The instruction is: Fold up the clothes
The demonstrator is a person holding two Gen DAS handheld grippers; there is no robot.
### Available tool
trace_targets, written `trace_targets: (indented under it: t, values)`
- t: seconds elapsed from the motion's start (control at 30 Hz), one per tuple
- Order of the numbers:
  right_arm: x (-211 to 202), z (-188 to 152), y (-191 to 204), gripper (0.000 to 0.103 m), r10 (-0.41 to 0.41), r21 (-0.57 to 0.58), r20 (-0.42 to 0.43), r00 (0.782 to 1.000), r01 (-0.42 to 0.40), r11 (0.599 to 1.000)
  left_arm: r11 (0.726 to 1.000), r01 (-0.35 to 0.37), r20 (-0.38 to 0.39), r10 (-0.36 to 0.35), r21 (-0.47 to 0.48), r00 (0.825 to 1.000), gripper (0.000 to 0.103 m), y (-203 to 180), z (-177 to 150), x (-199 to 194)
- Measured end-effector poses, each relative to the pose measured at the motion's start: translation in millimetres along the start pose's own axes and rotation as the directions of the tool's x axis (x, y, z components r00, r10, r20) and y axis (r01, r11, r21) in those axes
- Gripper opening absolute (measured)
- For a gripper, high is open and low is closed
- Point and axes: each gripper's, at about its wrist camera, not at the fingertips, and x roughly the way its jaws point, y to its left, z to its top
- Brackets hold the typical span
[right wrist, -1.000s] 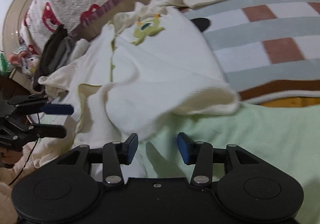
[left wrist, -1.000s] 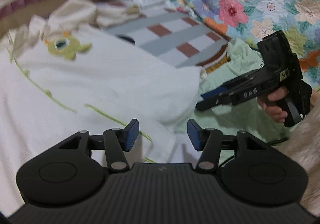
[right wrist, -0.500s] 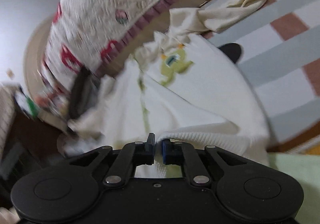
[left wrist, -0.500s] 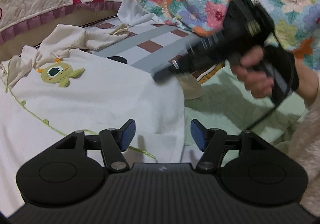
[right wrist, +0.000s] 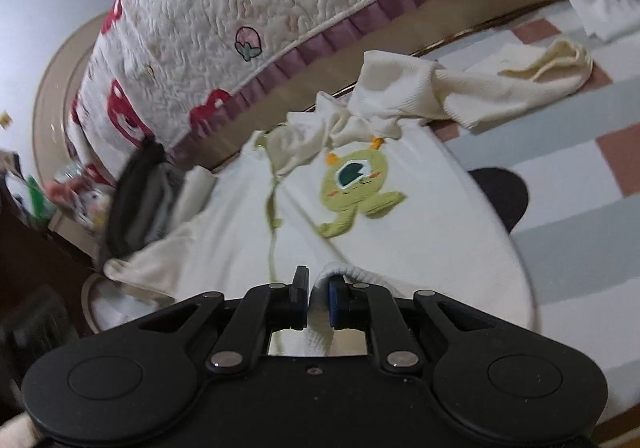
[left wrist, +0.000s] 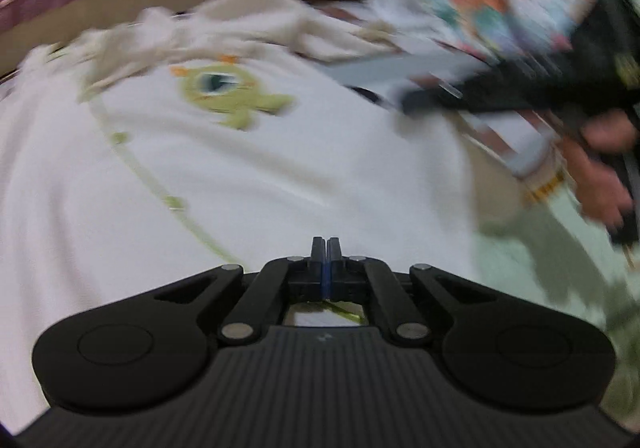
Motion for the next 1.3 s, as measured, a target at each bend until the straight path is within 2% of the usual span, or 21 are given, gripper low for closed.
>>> trace_targets:
  t: [0.03, 0.13, 0.2, 0.23, 0.27, 0.3, 0.4, 0.47, 0.57, 0.67, 0.7, 0.73, 0.77, 0.8, 0.9, 1.1, 1.17, 1.2, 1.23, 1.3]
  values:
    - [5.0, 1.4, -1.6, 0.014, 0.000, -0.001, -0.018, 1.000, 0.000, 1.000, 1.000, -0.015, 0.015, 0.015, -0.020, 1.000, 0.000, 6.6, 1.6, -2.3]
    - [20.9, 8.5, -5.0, 0.014, 0.024, 0.027, -0.080, 0.997, -0.022, 0.999, 0.994, 0.099, 0.039, -0.098, -0.038, 0.994, 0.003, 9.9, 1.6, -16.0]
    - [29.8, 13.4, -5.4, 0.017, 0.027, 0.047, -0.105, 0.994, -0.022, 0.999, 0.991, 0.133, 0.035, -0.133, -0.023, 0.991, 0.010, 3.4, -1.1, -21.7]
    - [32.3, 14.1, -4.5, 0.024, -0.004, 0.042, -0.111, 0.994, 0.009, 0.999, 0.989, 0.144, 0.029, -0.143, -0.017, 0.989, 0.013, 0.3, -3.1, -23.4]
    - [33.4, 13.1, -3.8, 0.044, -0.032, 0.040, -0.125, 0.992, 0.037, 0.999, 0.988, 0.152, 0.021, -0.152, -0.012, 0.988, 0.024, -2.5, -5.6, -24.5]
    - [33.8, 11.2, -3.6, 0.050, -0.052, 0.044, -0.144, 0.988, 0.059, 0.997, 0.985, 0.170, 0.003, -0.170, -0.005, 0.985, 0.028, -5.4, -8.5, -25.5]
    - [30.8, -5.3, -14.6, 0.050, 0.032, 0.199, -0.199, 0.979, 0.009, 0.980, 0.962, 0.257, -0.037, -0.255, 0.090, 0.966, 0.030, -22.5, -20.6, -36.7]
    - [25.8, -19.5, -18.9, 0.051, 0.068, 0.266, -0.206, 0.976, -0.011, 0.964, 0.956, 0.258, -0.042, -0.254, 0.141, 0.966, 0.033, -34.1, -27.2, -45.1]
    - [12.4, -40.7, -17.9, 0.052, 0.015, 0.266, -0.192, 0.981, 0.037, 0.963, 0.963, 0.217, -0.050, -0.212, 0.159, 0.976, 0.035, -38.3, -32.3, -47.3]
    - [1.8, -55.2, -18.2, 0.052, -0.049, 0.225, -0.203, 0.978, 0.095, 0.970, 0.972, 0.173, -0.044, -0.168, 0.156, 0.985, 0.035, -32.8, -36.1, -48.0]
    - [-0.4, -60.3, -19.2, 0.052, -0.045, 0.220, -0.215, 0.976, 0.094, 0.971, 0.976, 0.160, -0.043, -0.155, 0.151, 0.987, 0.035, -30.1, -37.1, -48.1]
    - [-1.1, -64.6, -19.8, 0.051, -0.023, 0.217, -0.230, 0.973, 0.075, 0.973, 0.979, 0.148, -0.040, -0.144, 0.143, 0.989, 0.036, -27.2, -37.6, -47.8]
    - [-1.2, -67.3, -17.9, 0.033, 0.008, 0.210, -0.234, 0.972, 0.043, 0.977, 0.982, 0.140, -0.033, -0.136, 0.130, 0.990, 0.041, -23.7, -38.0, -48.2]
    - [-1.2, -69.5, -14.6, 0.006, 0.044, 0.201, -0.232, 0.972, 0.003, 0.980, 0.984, 0.138, -0.027, -0.135, 0.115, 0.990, 0.042, -19.8, -38.6, -49.5]
    - [0.4, -59.7, -2.8, 0.004, 0.186, 0.228, -0.170, 0.968, -0.145, 0.963, 0.978, 0.178, -0.020, -0.177, 0.105, 0.984, 0.039, -13.7, -40.6, -57.2]
    - [29.4, -4.0, 47.6, 0.004, 0.317, 0.173, -0.136, 0.938, -0.293, 0.940, 0.941, 0.276, 0.014, -0.284, 0.194, 0.959, 0.042, -27.8, -44.8, -70.3]
    - [39.1, 11.3, 65.5, 0.005, 0.352, 0.157, -0.118, 0.928, -0.333, 0.930, 0.948, 0.270, -0.005, -0.273, 0.168, 0.962, 0.043, -24.8, -46.7, -61.9]
    - [43.4, 16.9, 74.0, 0.009, 0.333, 0.121, -0.119, 0.935, -0.319, 0.940, 0.953, 0.262, -0.017, -0.262, 0.153, 0.965, 0.043, -22.7, -47.8, -57.1]
    - [46.6, 18.6, 82.1, 0.009, 0.279, 0.059, -0.125, 0.952, -0.274, 0.960, 0.963, 0.232, -0.028, -0.230, 0.135, 0.973, 0.043, -19.1, -48.5, -52.3]
    - [46.4, 13.4, 92.6, 0.014, 0.159, -0.089, -0.142, 0.977, -0.173, 0.981, 0.985, 0.139, -0.052, -0.134, 0.099, 0.990, 0.043, -9.8, -49.5, -42.9]
